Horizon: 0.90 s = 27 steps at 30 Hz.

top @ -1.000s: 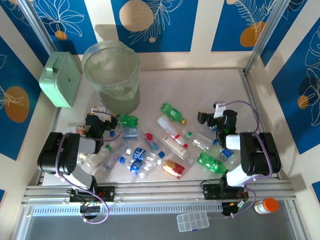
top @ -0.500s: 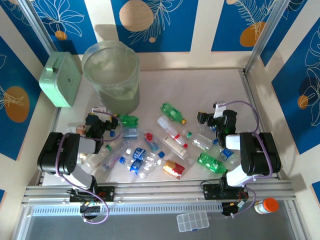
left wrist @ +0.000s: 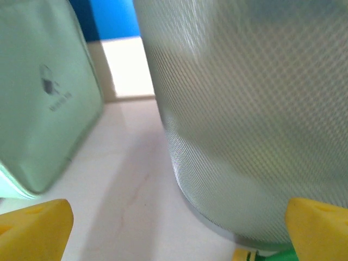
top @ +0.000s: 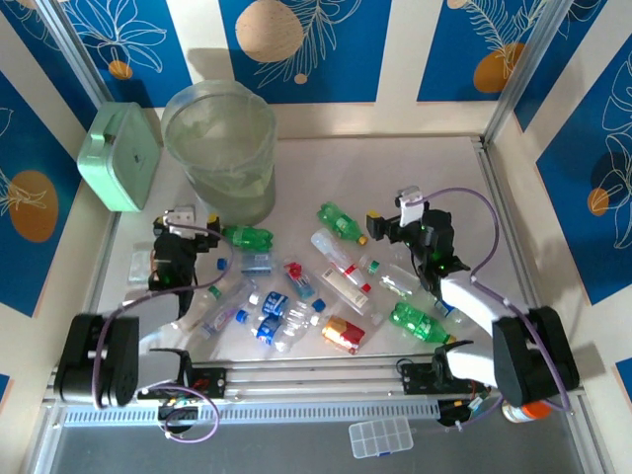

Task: Put the plastic bottles in the bin

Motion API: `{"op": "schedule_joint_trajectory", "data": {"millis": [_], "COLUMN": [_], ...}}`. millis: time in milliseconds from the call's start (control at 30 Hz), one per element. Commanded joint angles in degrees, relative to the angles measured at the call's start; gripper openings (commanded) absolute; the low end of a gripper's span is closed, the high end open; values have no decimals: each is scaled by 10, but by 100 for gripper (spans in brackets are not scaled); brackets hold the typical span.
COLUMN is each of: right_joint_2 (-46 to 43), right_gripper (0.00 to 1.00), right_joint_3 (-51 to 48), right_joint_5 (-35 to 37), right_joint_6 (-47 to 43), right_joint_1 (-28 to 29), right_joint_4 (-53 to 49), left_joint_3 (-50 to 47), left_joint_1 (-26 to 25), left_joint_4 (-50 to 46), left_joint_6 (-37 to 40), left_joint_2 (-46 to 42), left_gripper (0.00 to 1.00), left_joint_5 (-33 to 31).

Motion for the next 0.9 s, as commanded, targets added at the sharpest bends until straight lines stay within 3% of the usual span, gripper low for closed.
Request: {"op": "schedule_joint_trajectory", "data": {"millis": [0,100,267,333,400,433,467,500,600,700,767,867], "right_joint_2": [-55,-112,-160,-159,-160,-151,-131,-115,-56,-25,-29,-58], "right_gripper": [99,99,99,99,99,99,99,99,99,99,99,99], "right_joint_3": [16,15,97,139,187,192,186,186,208,219,195,165], "right_joint_5": [-6,-56,-23,23,43,-29,-146,-190,-220,-144,-168,-211], "right_joint_6": [-17,6,59,149,344,397,436,455,459,449,435,406], "right_joint_1": [51,95,180,192,158,114,61,39,31,66,70,91], "right_joint_4": [-31,-17,-126,-201,-351,-376,-365,-367,-427,-481,-456,-396], "left_joint_3": [-5,-4,110,163,202,206,199,197,222,248,274,285], "left_joint_1": [-25,-66,-84,-81,-75,-75,-74,-74,-56,-31,-12,32], "left_joint_4": [-31,-46,-387,-545,-638,-652,-654,-665,-760,-811,-860,-863], "left_joint_6": [4,-52,-255,-340,-293,-285,-301,-318,-389,-397,-415,-406], "left_joint_2": [-74,-136,-264,-284,-300,-309,-316,-319,-301,-249,-196,-131], "left_gripper": [99,99,99,99,99,99,99,99,99,99,99,99], "left_joint_5": [-55,-104,-194,-220,-167,-159,-170,-184,-233,-238,-255,-220]}}
